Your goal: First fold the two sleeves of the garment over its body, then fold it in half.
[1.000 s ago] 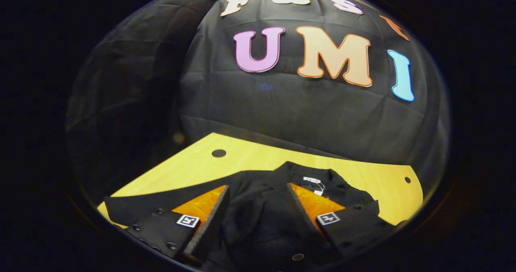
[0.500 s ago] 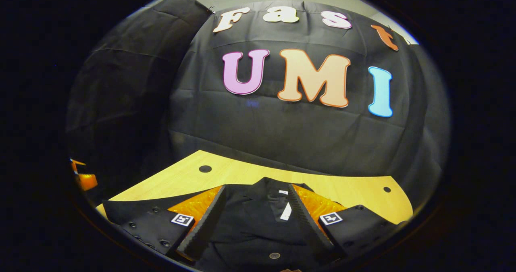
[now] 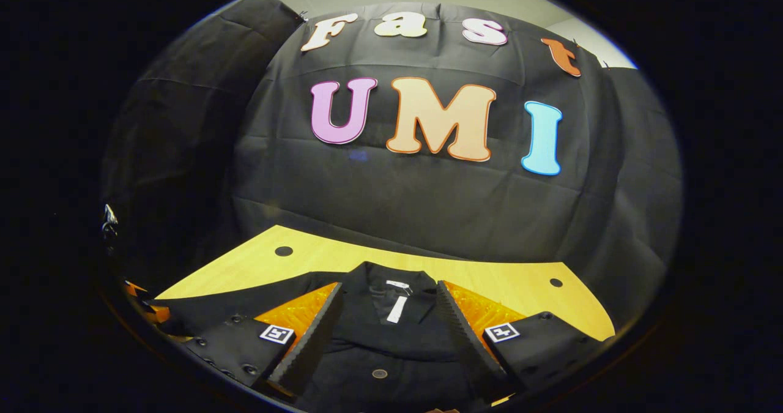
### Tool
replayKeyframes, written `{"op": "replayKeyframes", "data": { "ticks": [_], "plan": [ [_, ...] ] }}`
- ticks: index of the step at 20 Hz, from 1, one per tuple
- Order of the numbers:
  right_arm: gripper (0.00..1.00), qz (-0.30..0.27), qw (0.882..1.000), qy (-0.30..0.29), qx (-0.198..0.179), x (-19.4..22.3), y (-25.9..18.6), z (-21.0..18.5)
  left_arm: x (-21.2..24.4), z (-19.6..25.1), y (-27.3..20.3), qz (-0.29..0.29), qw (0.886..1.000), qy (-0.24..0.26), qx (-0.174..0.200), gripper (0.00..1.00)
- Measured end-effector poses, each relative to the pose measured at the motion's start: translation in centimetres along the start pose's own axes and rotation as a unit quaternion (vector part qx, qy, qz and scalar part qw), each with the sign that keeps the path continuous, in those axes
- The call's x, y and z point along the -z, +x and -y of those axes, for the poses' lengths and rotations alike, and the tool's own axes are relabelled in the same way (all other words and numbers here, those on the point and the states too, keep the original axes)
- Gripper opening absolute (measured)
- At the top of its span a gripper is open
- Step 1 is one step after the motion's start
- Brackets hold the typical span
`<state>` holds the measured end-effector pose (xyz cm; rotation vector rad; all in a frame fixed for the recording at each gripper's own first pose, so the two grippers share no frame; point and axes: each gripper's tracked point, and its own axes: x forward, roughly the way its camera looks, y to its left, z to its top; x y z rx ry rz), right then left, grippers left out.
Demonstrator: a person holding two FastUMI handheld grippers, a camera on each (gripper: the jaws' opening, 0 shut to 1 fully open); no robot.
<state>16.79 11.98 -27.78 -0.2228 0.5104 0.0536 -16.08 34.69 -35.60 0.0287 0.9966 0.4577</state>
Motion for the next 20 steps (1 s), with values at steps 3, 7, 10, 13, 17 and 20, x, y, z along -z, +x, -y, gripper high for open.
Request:
{"op": "replayKeyframes", "data": {
  "ticks": [3,7,10,13,17,20],
  "plan": [
    [0.97,-0.003,1.000,-0.002,0.007,0.3,-0.6,0.6,1.2,0.4,0.7,-0.027,1.000,-0.010,0.002,0.98],
    [0.97,0.004,1.000,-0.007,0.007,-0.1,-1.3,0.8,1.3,0.7,0.8,-0.016,1.000,-0.020,0.013,0.95],
    [0.97,0.005,1.000,-0.011,0.007,0.0,-1.9,1.2,1.2,1.6,1.0,-0.019,0.999,-0.029,0.025,0.82],
    [0.99,0.000,1.000,-0.008,0.009,0.7,-2.1,2.1,0.7,2.4,0.7,-0.010,0.998,-0.050,0.031,0.39],
    [0.97,0.000,1.000,0.020,0.021,1.0,-3.3,4.3,0.2,3.9,0.8,-0.003,0.994,-0.100,0.050,0.00],
    [0.97,0.012,0.999,0.027,0.037,0.6,-4.4,6.8,-1.7,4.6,-0.3,0.011,0.985,-0.158,0.068,0.00]
  ]
}}
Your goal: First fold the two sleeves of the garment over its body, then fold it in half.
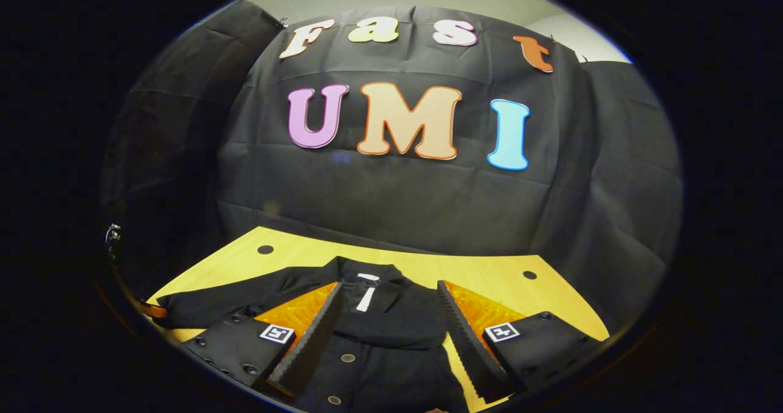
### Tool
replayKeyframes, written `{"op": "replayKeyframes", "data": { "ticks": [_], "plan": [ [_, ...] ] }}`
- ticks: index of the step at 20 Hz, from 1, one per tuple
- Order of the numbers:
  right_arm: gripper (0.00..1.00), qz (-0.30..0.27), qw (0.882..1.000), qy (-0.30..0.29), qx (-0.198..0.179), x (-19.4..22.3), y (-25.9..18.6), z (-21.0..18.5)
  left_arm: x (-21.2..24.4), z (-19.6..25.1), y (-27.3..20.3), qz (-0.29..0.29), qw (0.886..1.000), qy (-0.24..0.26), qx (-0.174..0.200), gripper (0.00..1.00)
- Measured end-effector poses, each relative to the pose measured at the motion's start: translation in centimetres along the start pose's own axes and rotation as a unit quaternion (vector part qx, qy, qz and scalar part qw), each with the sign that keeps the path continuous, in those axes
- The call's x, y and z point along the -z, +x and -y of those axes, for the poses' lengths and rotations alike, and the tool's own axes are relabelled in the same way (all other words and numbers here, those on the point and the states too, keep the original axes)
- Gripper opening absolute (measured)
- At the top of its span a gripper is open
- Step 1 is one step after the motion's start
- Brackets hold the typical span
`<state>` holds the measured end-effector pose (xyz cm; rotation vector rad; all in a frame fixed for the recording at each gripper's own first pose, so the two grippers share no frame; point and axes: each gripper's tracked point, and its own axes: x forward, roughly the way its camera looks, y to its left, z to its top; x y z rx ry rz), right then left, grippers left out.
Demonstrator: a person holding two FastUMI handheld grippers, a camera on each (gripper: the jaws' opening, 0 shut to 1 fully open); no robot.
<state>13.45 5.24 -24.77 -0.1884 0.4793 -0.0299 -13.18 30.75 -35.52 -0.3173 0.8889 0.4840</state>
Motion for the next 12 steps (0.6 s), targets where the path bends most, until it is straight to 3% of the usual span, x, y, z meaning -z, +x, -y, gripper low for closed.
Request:
{"op": "replayKeyframes", "data": {
  "ticks": [3,6,12],
  "plan": [
    [0.99,-0.001,1.000,0.002,0.010,0.5,-0.8,2.9,-3.0,0.8,-0.6,0.041,0.999,-0.004,0.005,0.00],
    [0.98,-0.004,1.000,0.012,0.017,1.1,-1.3,5.2,-7.2,3.7,-1.9,0.081,0.996,0.032,0.019,0.00],
    [0.97,-0.003,0.999,0.035,0.022,2.0,-2.9,9.2,-11.9,13.6,-4.2,0.129,0.985,0.074,0.090,0.00]
  ]
}}
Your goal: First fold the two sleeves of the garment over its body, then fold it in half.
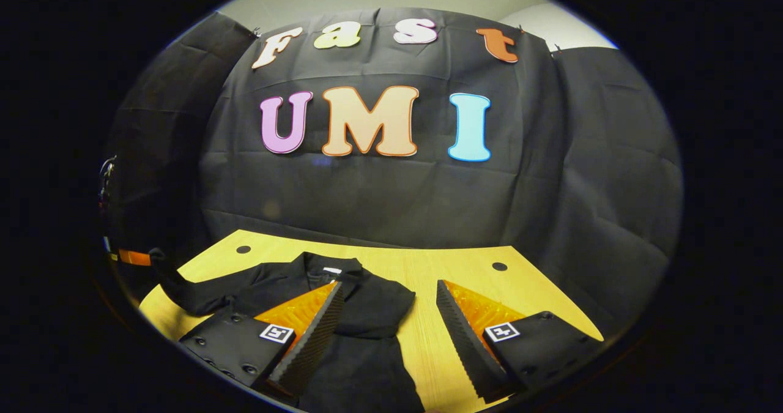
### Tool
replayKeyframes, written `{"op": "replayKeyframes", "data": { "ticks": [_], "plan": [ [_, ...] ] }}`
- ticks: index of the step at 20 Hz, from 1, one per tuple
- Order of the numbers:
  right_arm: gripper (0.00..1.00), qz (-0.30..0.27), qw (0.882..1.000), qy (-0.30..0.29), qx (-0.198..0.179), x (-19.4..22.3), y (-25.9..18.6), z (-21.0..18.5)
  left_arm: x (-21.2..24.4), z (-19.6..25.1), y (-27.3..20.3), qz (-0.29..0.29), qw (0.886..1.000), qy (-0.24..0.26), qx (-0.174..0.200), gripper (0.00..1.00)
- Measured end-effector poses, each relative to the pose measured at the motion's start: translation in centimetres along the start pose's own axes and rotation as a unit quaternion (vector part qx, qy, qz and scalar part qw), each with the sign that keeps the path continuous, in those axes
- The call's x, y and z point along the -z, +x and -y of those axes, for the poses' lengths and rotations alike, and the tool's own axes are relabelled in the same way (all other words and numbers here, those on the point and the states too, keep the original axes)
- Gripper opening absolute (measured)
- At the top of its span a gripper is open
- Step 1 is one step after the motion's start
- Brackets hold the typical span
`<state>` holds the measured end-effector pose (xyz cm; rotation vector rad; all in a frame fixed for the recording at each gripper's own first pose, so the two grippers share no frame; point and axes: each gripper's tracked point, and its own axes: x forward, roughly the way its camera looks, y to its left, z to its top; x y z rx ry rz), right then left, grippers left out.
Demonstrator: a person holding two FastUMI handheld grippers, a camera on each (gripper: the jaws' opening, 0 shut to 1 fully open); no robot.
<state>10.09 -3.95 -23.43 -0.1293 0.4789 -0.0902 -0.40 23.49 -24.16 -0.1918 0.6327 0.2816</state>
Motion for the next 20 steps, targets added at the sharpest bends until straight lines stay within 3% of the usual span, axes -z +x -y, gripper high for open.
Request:
{"op": "replayKeyframes", "data": {
  "ticks": [4,9,20],
  "plan": [
    [0.98,0.009,1.000,0.003,0.009,0.3,-1.3,3.0,-2.9,6.0,0.7,0.031,0.998,0.026,0.043,0.00],
    [0.99,0.004,0.999,0.025,0.026,1.5,-2.3,7.2,-3.3,12.6,1.7,0.030,0.995,0.048,0.080,0.00],
    [0.97,0.000,0.997,0.060,0.055,3.2,-3.5,15.6,-0.2,26.8,3.6,0.004,0.981,0.100,0.165,0.00]
  ]
}}
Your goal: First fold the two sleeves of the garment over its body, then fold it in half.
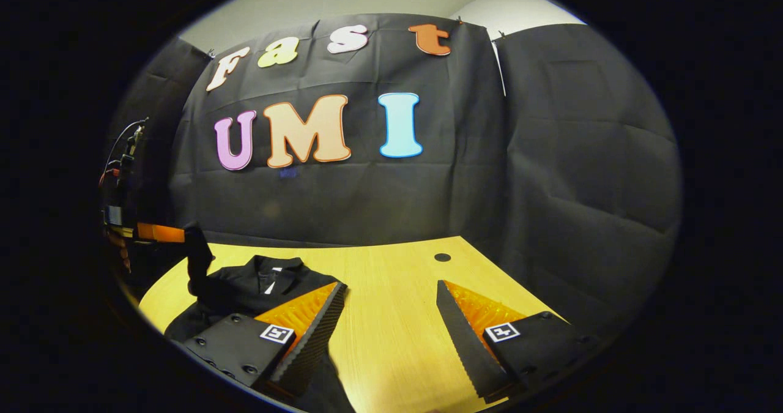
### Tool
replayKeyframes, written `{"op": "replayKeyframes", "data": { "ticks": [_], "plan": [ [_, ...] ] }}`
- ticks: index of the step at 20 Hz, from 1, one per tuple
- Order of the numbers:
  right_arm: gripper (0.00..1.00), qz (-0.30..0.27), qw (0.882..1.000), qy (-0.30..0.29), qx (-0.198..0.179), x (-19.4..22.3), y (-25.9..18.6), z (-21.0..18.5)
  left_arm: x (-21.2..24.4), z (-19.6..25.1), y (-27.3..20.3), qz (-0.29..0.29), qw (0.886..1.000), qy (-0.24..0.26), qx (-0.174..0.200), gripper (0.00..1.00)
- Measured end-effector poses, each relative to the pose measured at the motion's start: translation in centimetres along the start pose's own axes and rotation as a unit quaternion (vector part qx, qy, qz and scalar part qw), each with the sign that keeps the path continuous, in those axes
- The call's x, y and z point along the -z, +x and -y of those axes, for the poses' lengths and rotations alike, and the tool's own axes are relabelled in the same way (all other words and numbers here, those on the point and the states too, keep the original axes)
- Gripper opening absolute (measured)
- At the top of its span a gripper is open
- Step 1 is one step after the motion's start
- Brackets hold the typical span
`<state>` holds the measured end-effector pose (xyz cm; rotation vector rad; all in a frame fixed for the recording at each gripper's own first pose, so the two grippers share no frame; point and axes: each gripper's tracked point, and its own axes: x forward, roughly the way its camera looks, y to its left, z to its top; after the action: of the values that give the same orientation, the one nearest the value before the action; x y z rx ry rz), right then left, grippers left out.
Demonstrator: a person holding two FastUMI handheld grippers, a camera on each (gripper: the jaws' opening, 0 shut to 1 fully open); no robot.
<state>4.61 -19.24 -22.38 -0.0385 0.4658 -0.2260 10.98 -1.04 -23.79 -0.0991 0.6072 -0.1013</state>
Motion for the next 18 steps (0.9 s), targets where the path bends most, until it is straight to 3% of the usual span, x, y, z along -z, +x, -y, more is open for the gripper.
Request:
{"op": "replayKeyframes", "data": {
  "ticks": [14,15,18],
  "plan": [
    [0.97,-0.042,0.999,0.004,-0.004,3.1,1.9,4.7,6.8,7.4,6.9,-0.101,0.994,0.027,0.011,0.00],
    [0.98,-0.045,0.999,0.005,-0.009,3.2,2.1,4.7,7.2,8.6,6.9,-0.097,0.995,0.013,0.029,0.00],
    [0.97,-0.047,0.998,0.006,-0.033,3.3,2.4,3.7,3.4,9.5,6.1,-0.032,0.999,0.004,0.021,0.91]
  ]
}}
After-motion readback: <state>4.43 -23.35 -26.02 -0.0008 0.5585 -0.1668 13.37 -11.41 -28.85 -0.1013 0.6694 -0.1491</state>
